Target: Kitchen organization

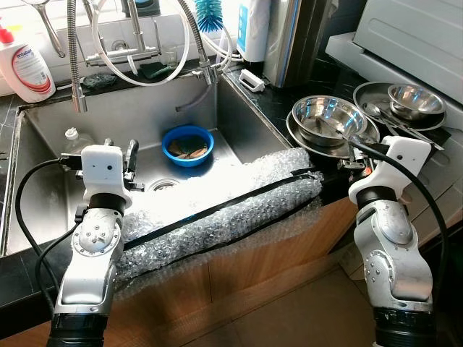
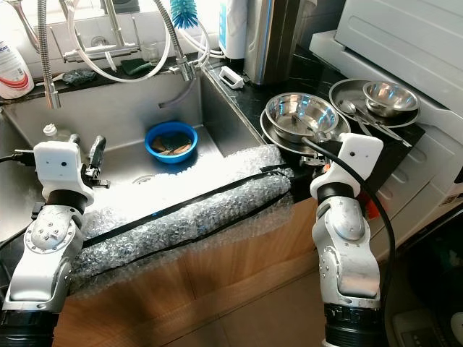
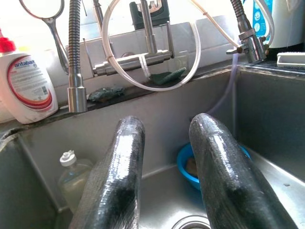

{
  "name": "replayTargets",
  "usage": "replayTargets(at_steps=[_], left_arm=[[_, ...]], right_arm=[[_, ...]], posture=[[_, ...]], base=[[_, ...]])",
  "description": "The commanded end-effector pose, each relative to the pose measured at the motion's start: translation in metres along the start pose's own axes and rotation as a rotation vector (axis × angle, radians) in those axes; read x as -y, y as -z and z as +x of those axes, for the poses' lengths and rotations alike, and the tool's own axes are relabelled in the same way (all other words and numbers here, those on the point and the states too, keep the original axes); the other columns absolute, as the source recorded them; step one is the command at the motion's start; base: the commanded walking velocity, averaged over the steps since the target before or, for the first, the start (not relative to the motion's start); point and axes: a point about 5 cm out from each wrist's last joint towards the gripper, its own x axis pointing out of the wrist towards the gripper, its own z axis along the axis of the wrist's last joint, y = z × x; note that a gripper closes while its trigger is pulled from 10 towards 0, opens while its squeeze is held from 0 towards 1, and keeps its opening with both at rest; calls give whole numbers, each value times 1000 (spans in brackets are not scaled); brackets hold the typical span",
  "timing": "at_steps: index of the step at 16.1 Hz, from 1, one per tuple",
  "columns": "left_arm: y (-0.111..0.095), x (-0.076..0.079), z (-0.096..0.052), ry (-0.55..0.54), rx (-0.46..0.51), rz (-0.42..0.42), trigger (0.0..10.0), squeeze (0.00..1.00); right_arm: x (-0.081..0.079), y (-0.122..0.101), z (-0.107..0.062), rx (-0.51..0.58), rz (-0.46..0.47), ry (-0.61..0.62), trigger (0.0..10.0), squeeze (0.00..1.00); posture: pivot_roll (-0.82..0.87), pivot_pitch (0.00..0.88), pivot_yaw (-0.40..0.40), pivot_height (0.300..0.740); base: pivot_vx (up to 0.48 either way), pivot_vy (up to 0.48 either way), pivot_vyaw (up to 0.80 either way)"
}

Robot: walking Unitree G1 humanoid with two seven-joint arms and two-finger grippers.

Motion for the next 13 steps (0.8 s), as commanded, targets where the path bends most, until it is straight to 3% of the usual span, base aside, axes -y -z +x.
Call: replayTargets(at_steps=[1, 7, 8, 9, 13], left_arm=[[-9, 1, 2, 1, 40, 1, 10000, 0], [-10, 0, 2, -4, 45, 7, 10000, 0], [-10, 0, 2, -6, 46, 8, 10000, 0], [-11, 0, 2, -8, 48, 10, 10000, 0], [-16, -5, 5, -36, 69, 19, 10000, 0]], right_arm=[[-3, -2, 1, 8, 10, -11, 0, 0], [-8, -3, 2, 12, 17, -26, 0, 0], [-8, -3, 2, 14, 13, -28, 4667, 0], [-8, -5, 2, 25, 10, -36, 10000, 0], [-21, -26, 4, 139, 49, -114, 10000, 0]], posture=[[-15, 79, -10, 740], [-14, 83, -10, 740], [-13, 82, -9, 740], [-15, 81, -8, 740], [-14, 83, -9, 740]], base=[[0, 0, 0], [0, 0, 0], [0, 0, 0], [0, 0, 0], [0, 0, 0]])
